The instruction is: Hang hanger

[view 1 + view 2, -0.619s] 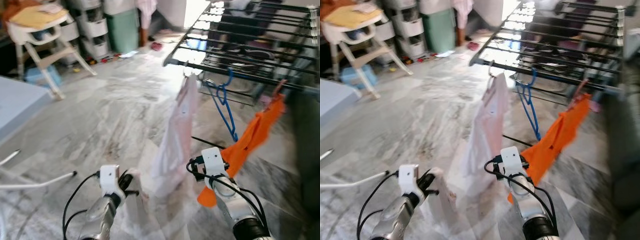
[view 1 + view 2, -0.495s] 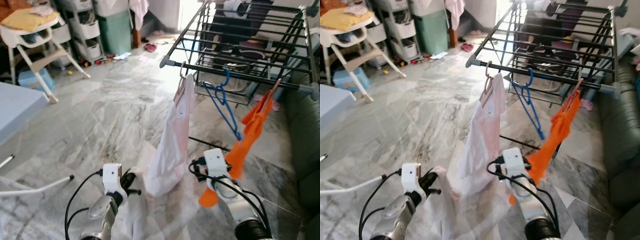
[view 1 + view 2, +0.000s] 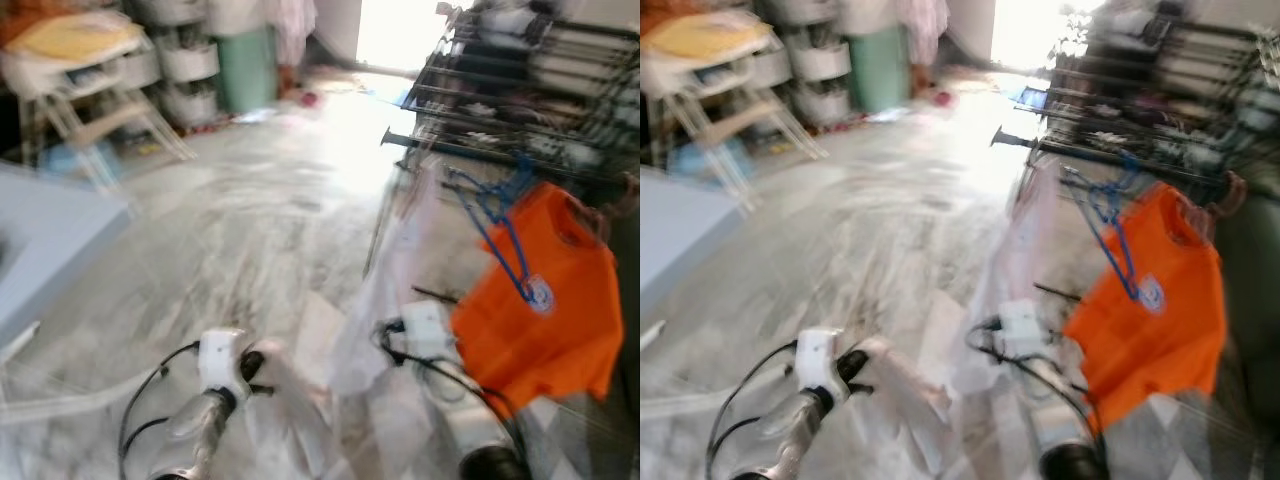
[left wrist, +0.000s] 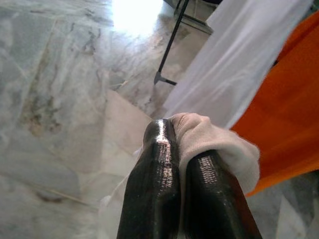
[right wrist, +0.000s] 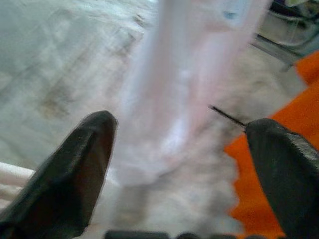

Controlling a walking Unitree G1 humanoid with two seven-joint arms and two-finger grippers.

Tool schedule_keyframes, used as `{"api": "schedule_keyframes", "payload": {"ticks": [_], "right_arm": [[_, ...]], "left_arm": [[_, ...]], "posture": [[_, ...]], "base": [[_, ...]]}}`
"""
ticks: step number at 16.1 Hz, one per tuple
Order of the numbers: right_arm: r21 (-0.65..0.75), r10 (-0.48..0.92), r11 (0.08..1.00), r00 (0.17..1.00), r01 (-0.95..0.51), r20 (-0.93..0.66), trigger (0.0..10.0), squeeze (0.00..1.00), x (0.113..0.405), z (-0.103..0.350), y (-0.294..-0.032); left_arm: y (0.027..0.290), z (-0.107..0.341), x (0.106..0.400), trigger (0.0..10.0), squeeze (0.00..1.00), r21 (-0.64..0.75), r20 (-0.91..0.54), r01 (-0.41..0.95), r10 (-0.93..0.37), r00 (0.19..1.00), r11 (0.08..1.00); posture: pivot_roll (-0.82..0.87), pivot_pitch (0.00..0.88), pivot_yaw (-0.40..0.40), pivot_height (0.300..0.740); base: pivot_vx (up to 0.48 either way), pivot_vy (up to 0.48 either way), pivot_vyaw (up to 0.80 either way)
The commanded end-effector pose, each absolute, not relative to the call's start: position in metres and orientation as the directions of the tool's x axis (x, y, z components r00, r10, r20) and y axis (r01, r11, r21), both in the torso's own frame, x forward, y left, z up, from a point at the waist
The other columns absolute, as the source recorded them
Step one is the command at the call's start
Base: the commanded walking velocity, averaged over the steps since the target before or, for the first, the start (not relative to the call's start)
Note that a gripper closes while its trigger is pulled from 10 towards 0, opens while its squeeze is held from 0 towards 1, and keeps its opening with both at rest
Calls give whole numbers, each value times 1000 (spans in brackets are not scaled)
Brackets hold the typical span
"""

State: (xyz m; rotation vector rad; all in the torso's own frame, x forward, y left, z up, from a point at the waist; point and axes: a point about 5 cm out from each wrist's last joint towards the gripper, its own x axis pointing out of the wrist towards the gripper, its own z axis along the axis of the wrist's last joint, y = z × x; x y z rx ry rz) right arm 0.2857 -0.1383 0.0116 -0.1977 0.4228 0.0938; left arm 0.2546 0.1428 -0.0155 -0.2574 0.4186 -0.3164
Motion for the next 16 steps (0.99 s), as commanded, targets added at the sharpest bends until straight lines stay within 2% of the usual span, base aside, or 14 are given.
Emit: {"api": "schedule_keyframes", "payload": {"ticks": [1, 4, 10, 16], "right_arm": [[-192, 17, 976, 912, -104, -410, 10000, 0, 288, 14, -149], [-193, 13, 976, 911, -101, -412, 10000, 0, 289, 14, -149], [-187, 19, 977, 911, -105, -412, 10000, 0, 289, 13, -144], [-178, -30, 983, 924, -41, -382, 10000, 0, 289, 15, -147]], "left_arm": [[132, -8, 262, 10000, 0, -307, -318, 286, -381, 868, 908], [131, -9, 261, 10000, 0, -300, -336, 283, -378, 862, 911], [127, -9, 260, 10000, 0, -318, -333, 304, -406, 851, 898], [129, -11, 259, 10000, 0, -309, -348, 330, -428, 834, 892]], "posture": [[-184, 0, 31, 740], [-183, 0, 33, 740], [-181, 0, 38, 740], [-183, 0, 71, 740]], "base": [[360, 296, 0], [324, 87, -725], [0, 0, 0], [0, -314, 0]]}}
